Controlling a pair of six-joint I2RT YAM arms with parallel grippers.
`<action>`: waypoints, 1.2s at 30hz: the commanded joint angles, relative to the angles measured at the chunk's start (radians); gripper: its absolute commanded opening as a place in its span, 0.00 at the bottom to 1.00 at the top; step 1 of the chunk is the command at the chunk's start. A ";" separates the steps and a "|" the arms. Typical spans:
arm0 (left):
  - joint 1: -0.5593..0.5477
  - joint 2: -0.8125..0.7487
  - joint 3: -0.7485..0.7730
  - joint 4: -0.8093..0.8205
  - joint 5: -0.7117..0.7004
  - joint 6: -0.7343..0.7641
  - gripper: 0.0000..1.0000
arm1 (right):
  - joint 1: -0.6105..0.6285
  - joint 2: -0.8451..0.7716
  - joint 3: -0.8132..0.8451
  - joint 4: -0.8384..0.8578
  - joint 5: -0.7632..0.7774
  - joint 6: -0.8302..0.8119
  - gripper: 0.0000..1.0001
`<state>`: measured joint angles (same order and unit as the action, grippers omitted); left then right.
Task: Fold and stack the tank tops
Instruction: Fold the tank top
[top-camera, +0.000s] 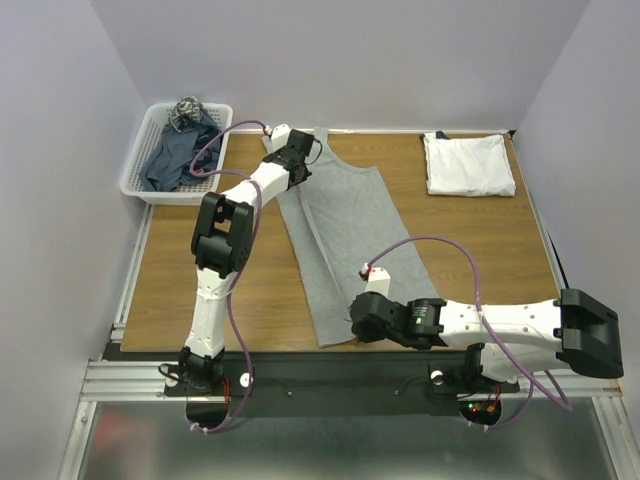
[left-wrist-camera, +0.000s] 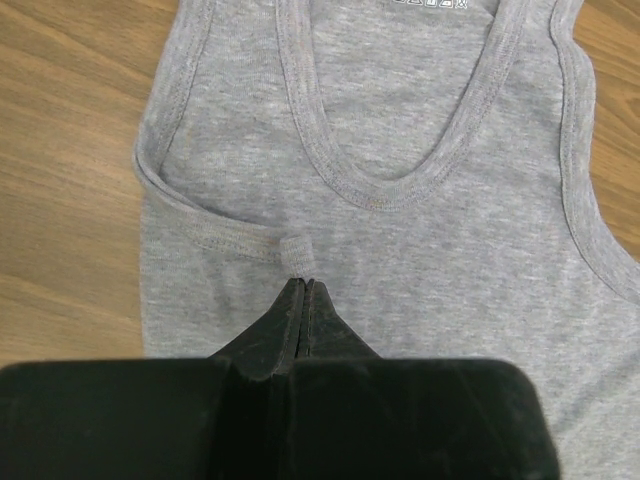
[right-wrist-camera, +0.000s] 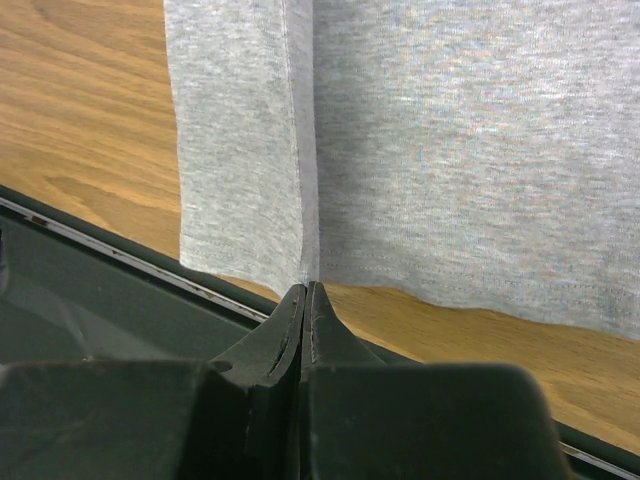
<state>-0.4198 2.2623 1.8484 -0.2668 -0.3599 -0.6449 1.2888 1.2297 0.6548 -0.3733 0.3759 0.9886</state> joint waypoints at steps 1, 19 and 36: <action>-0.008 0.008 0.060 0.003 -0.028 -0.009 0.00 | -0.006 -0.032 -0.014 0.025 0.034 0.027 0.01; -0.030 0.043 0.089 0.017 0.006 -0.009 0.00 | -0.011 -0.055 -0.055 0.017 0.038 0.056 0.01; -0.037 -0.044 0.014 0.115 0.044 0.021 0.43 | -0.011 -0.075 -0.038 -0.050 0.064 0.079 0.35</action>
<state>-0.4488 2.3215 1.8793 -0.2043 -0.3092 -0.6498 1.2819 1.1812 0.6048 -0.3824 0.3939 1.0489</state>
